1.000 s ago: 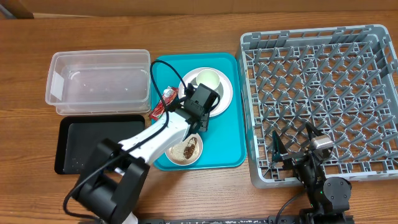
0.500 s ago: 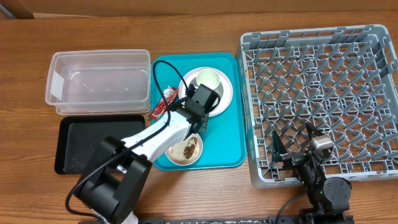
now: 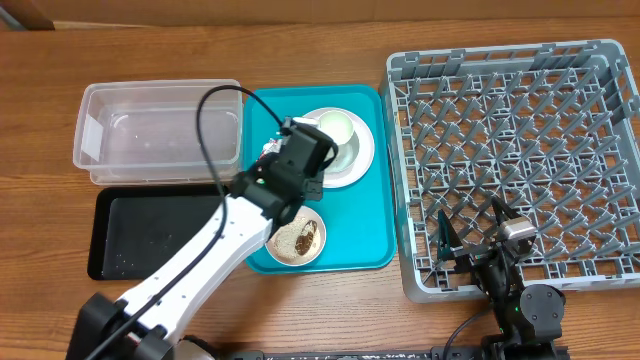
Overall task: Sort waste into correct bins and load items into the dishwasher
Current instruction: 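Carry the tissue left and release it into the clear bin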
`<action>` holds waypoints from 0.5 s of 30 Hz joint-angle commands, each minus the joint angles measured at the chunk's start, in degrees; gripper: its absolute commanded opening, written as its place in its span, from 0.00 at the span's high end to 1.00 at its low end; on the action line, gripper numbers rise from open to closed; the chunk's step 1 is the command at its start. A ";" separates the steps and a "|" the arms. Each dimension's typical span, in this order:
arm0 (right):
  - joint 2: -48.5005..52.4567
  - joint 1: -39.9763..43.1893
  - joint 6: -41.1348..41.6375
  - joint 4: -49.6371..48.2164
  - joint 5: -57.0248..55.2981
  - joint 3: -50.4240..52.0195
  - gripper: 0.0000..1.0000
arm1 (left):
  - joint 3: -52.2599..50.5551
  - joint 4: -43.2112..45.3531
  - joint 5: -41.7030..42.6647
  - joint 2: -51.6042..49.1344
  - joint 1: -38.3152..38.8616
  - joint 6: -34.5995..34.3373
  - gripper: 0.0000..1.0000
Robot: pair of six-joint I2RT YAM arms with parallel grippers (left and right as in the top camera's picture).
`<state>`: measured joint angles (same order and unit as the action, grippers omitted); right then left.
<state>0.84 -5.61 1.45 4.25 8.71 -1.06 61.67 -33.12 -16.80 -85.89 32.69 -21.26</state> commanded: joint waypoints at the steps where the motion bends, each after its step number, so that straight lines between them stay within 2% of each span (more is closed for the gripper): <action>1: -0.68 0.44 -0.13 -0.26 -0.33 0.61 0.00 | 1.25 -2.51 -1.66 3.34 -3.06 -2.05 0.96; 4: -0.68 0.44 -0.13 -0.26 -0.33 0.61 0.00 | 1.25 -4.76 -1.53 5.14 -7.30 -4.76 0.96; 15: -0.68 0.44 -0.13 -0.26 -0.33 0.61 0.00 | 1.22 -2.99 -1.11 5.97 -21.40 -4.72 0.96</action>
<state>0.84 -5.61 1.48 4.25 8.69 -1.06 61.71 -36.97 -17.23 -80.99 14.48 -25.06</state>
